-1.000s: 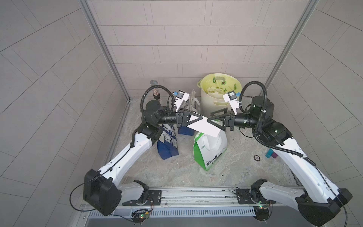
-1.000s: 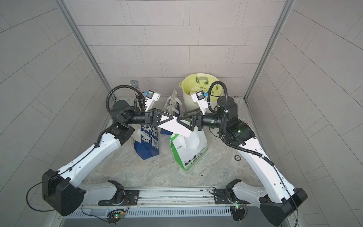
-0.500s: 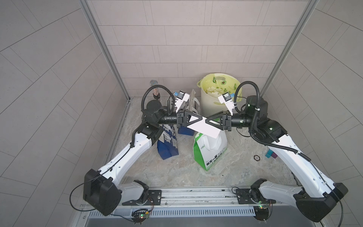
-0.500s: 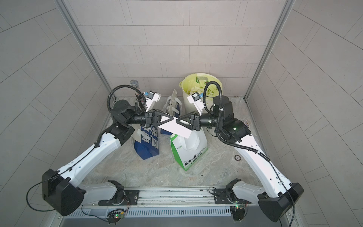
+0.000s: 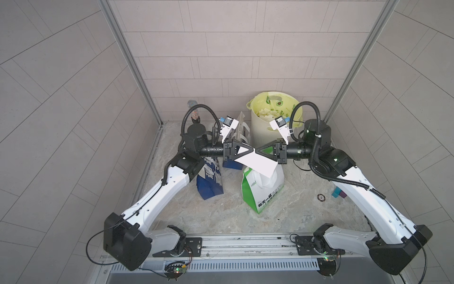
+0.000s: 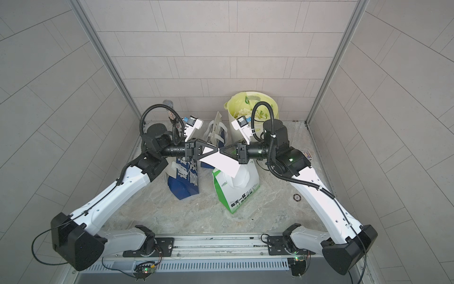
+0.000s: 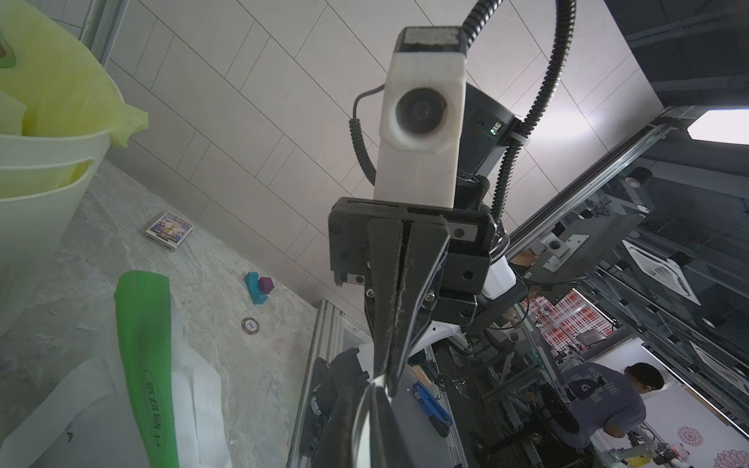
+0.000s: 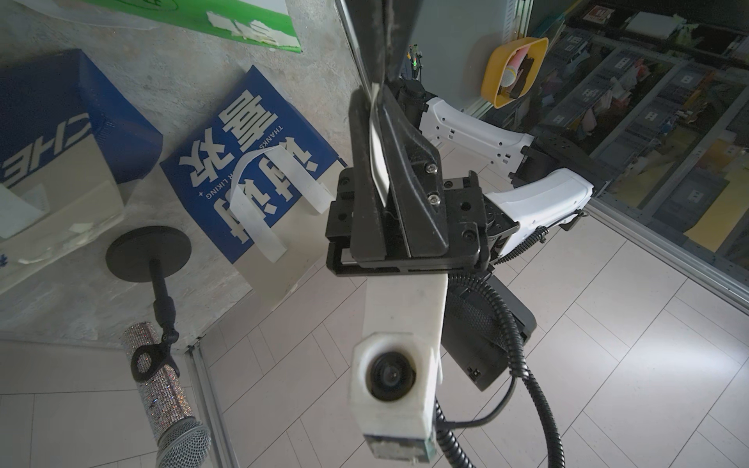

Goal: Shred takeout receipts and throw away
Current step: Shred the takeout receipt.

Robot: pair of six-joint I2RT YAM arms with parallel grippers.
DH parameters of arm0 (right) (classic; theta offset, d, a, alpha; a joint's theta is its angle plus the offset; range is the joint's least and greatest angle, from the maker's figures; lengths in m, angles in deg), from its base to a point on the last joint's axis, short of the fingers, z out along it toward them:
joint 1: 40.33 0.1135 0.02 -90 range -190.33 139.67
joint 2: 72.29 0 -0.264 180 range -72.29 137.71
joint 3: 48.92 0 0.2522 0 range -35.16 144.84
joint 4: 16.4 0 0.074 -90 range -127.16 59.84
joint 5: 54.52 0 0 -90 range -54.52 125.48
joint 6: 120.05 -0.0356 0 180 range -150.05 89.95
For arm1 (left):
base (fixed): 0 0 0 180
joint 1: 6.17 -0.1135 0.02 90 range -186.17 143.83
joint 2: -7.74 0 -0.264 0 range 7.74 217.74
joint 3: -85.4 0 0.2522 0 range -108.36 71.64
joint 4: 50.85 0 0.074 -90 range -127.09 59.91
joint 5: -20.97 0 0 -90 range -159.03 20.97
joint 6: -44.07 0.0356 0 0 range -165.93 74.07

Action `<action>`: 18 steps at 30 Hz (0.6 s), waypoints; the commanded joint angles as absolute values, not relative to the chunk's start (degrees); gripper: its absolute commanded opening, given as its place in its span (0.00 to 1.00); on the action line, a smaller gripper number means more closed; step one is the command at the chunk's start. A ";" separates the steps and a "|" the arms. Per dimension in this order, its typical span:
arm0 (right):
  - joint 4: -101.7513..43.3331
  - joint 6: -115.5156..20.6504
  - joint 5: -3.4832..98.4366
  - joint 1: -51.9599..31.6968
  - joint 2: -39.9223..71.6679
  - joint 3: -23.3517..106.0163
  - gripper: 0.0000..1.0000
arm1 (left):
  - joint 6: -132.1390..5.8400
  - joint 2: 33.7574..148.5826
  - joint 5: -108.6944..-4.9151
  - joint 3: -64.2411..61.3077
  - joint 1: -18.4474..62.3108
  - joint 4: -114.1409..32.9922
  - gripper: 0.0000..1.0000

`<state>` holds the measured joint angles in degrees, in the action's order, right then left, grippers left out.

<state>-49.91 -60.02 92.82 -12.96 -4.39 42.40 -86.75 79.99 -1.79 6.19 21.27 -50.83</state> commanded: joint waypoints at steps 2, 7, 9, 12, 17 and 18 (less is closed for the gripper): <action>-50.15 -58.03 92.51 -12.47 -4.44 44.11 0.00 | -84.73 78.08 -2.40 4.22 21.52 -49.66 0.16; -52.31 -56.33 91.11 -12.30 -4.14 44.64 0.00 | -85.46 77.85 -2.53 4.24 21.61 -50.39 0.17; -52.48 -56.35 91.12 -12.17 -3.88 44.90 0.00 | -86.36 77.88 -2.52 4.57 21.77 -51.46 0.17; -53.51 -55.73 90.82 -11.93 -3.56 45.50 0.00 | -87.15 78.20 -2.43 4.84 22.46 -53.06 0.13; -60.75 -49.22 85.72 -10.77 -2.83 48.78 0.00 | -87.16 78.28 -4.52 5.01 22.75 -53.26 0.06; -63.50 -46.28 82.89 -10.35 -2.71 49.93 0.00 | -88.91 78.18 -5.71 5.00 22.86 -53.35 0.03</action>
<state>-57.49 -53.49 88.08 -11.45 -2.75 46.97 -87.64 79.29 -4.02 6.17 22.43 -50.63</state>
